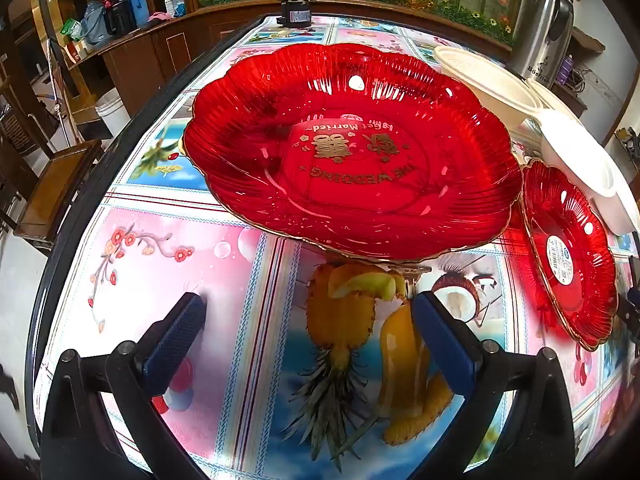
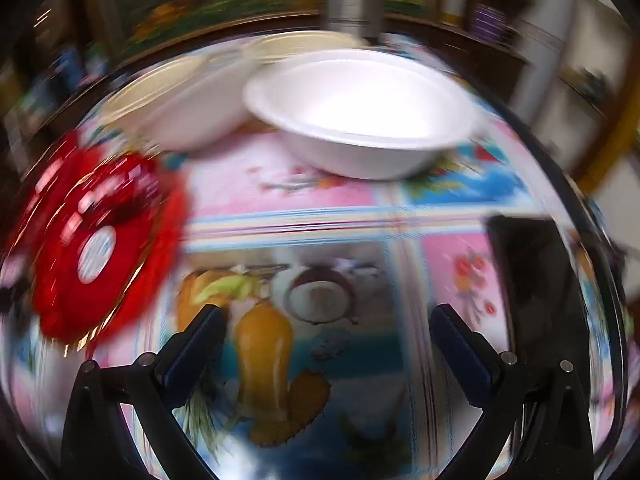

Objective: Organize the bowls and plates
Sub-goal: 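Reach the left gripper to the large red plate's rim and close it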

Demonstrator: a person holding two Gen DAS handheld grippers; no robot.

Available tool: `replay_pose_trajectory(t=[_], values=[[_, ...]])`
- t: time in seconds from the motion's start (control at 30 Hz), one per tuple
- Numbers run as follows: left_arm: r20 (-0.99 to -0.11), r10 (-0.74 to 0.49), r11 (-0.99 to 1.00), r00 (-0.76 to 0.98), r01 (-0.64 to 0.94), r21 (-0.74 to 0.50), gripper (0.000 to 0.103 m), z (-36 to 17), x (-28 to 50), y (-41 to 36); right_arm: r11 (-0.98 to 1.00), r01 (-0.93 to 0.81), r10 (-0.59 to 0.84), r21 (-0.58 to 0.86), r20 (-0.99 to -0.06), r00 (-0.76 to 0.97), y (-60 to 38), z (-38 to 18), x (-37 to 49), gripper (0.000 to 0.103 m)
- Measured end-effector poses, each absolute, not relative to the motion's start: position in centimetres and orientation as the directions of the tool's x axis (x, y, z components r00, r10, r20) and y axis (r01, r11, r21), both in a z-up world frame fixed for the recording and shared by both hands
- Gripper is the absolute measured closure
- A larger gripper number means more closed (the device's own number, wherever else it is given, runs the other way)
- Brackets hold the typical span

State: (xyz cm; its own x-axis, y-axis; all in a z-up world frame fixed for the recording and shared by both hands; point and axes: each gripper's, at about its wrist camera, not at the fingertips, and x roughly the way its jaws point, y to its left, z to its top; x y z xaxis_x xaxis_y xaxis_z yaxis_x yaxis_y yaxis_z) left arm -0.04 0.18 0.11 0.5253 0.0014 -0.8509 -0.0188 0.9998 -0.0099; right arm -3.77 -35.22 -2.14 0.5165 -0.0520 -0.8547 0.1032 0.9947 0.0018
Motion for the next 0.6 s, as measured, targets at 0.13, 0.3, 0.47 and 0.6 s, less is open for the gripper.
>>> replay_pose_trajectory(t=[0.13,0.3,0.47,0.6], values=[[-0.851,0.002,1.0,0.525,-0.019,-0.01,0.0,0.1,0.0,0.2,0.989,0.015,0.113,0.148,-0.817,0.565,-35.4,-0.3,-5.3,0.002],[-0.851,0.002,1.0,0.525,-0.019,-0.01,0.0,0.1,0.0,0.2,0.93,-0.19,0.361,0.316,-0.674,0.645,-33.6,5.6,-6.2,0.003],[-0.851,0.002,1.0,0.525,-0.019,-0.01,0.0,0.1,0.0,0.2,0.882,-0.333,0.471,0.334,-0.625,0.622,-28.6,8.3,-4.4,0.034],[-0.846,0.014,0.999,0.532,-0.044,-0.011,0.0,0.0,0.1,0.1,0.865,-0.376,0.501,0.332,-0.606,0.618,-25.7,9.3,-4.3,0.038]])
